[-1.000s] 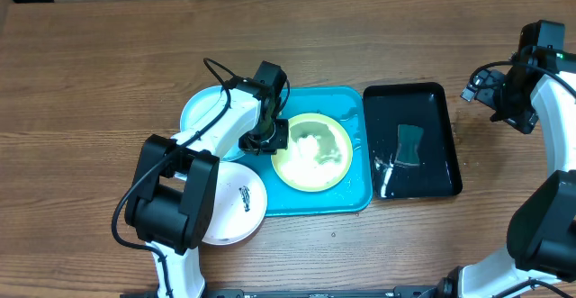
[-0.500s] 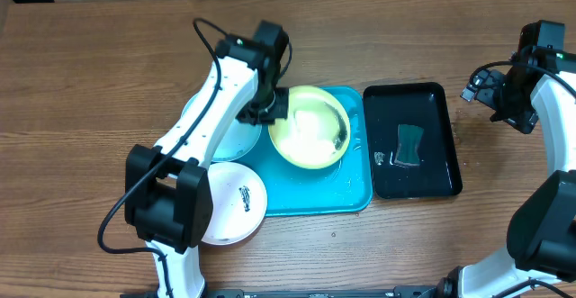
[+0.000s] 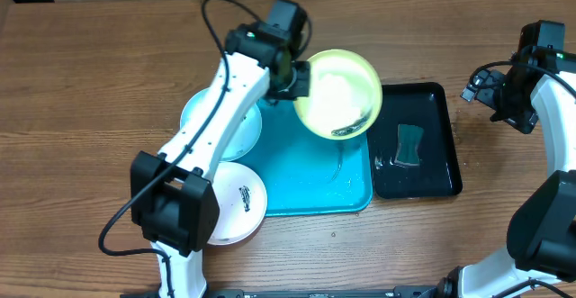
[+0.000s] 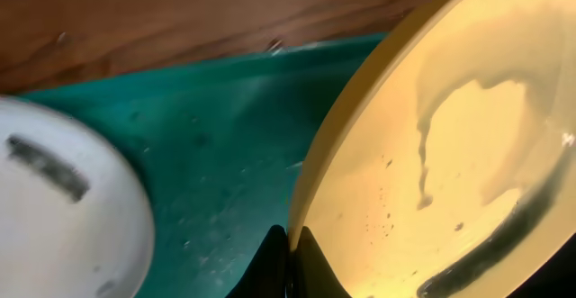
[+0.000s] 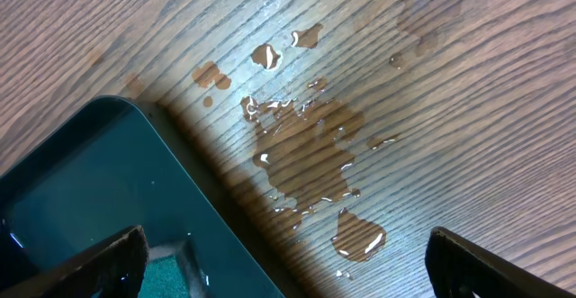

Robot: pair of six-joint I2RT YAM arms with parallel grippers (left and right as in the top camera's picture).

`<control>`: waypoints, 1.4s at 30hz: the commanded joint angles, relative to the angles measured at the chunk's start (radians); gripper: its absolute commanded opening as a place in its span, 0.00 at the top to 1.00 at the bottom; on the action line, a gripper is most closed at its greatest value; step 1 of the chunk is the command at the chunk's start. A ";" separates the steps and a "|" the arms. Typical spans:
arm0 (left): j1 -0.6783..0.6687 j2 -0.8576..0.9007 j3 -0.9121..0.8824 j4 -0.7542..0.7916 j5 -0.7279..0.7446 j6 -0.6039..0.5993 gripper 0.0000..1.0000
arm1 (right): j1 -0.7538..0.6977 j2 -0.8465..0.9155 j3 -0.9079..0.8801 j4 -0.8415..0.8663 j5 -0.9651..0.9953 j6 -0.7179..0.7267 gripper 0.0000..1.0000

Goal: Clean dirty plates on tray and stack at the side
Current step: 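Tilt the yellow plate over the black tray to drain water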

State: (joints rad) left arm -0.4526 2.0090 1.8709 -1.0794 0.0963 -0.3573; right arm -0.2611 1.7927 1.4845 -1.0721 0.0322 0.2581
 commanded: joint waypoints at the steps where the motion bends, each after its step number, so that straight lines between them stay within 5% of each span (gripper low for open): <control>1: -0.065 0.011 0.023 0.076 0.027 -0.026 0.96 | -0.001 -0.003 0.014 0.004 0.004 0.000 0.00; 26: -0.375 0.011 0.023 0.247 -0.573 0.001 0.96 | -0.001 -0.003 0.014 0.004 0.004 0.000 0.00; 42: -0.466 0.011 0.023 0.445 -0.904 0.319 0.96 | -0.001 -0.003 0.014 0.004 0.004 0.000 0.00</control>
State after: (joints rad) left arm -0.8974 2.0106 1.8709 -0.6647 -0.6941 -0.1528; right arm -0.2611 1.7927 1.4845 -1.0721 0.0322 0.2577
